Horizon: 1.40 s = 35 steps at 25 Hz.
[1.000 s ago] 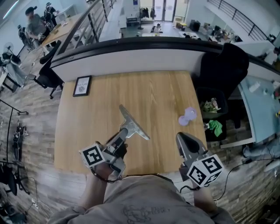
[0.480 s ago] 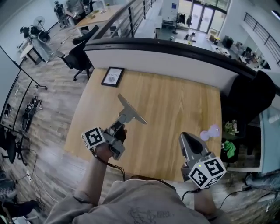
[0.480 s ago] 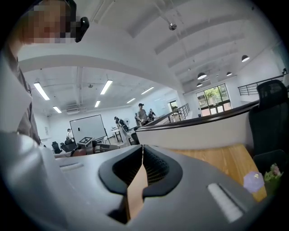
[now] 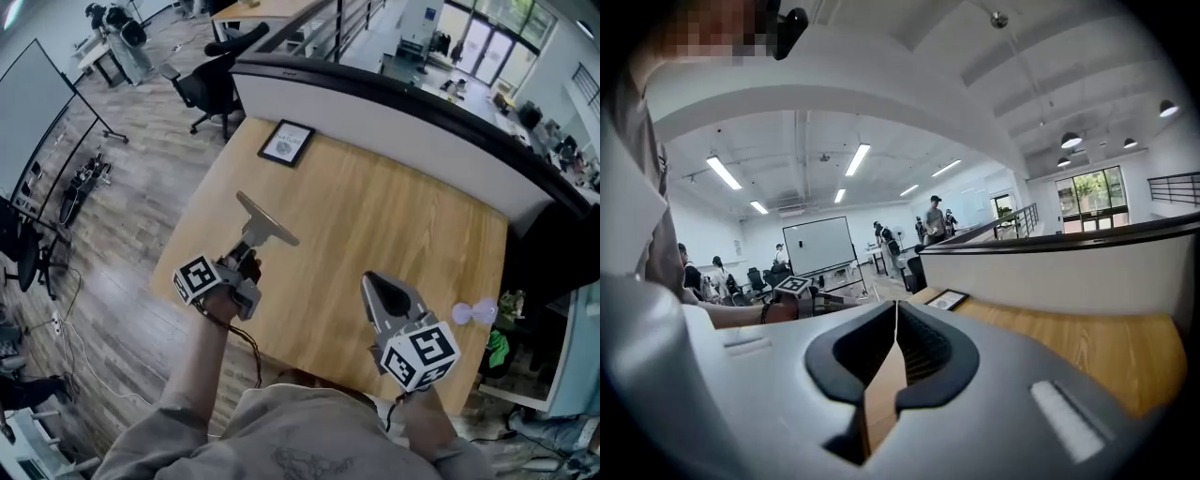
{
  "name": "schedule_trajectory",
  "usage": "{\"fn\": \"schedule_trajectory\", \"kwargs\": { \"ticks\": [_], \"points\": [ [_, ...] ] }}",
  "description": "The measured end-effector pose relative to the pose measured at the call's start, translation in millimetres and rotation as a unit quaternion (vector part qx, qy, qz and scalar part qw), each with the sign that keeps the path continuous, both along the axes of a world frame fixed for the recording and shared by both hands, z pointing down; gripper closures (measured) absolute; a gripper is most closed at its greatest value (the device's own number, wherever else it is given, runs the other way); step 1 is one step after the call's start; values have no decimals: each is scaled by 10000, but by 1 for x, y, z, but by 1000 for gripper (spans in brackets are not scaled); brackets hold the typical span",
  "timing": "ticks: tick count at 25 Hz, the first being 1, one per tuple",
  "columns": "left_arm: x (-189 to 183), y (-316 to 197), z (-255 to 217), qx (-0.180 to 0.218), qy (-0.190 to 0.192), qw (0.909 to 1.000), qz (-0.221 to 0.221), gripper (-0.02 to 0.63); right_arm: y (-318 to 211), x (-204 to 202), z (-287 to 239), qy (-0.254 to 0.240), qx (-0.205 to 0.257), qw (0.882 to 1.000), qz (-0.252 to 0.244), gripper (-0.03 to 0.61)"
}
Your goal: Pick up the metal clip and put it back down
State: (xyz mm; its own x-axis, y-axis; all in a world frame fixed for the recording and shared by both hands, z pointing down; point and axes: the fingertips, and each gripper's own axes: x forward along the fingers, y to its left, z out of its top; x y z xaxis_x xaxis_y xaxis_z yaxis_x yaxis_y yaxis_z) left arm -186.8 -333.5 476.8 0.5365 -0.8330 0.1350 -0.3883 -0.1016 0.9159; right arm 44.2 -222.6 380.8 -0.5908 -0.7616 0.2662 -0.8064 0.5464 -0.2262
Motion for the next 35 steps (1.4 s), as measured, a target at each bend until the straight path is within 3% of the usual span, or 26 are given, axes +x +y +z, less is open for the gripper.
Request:
{"fn": "schedule_trajectory", "kwargs": {
  "ticks": [4,9,18,24,31,35],
  "points": [
    [-42,-12,25,43,-44,9996,-290,611,-19,-39,29,111,-258,9990,-356,563],
    [-93,-27,59,-172,12,9978,-647,611,-40,-88,56,289,-519,9955,-740,563],
    [-143,-21,140,-793,125,9874,-1366,611,-45,-125,116,513,-1029,9863,-1187,563],
    [-157,-16,183,-1123,352,9780,-1725,611,-39,-137,151,593,-1377,9794,-1354,563],
    [-147,-10,210,-1287,482,9761,-1684,610,-26,-130,170,658,-1552,9755,-1414,563],
    [-147,-6,223,-1579,620,9687,-1812,609,-22,-117,169,688,-1577,9761,-1332,563]
  ]
}}
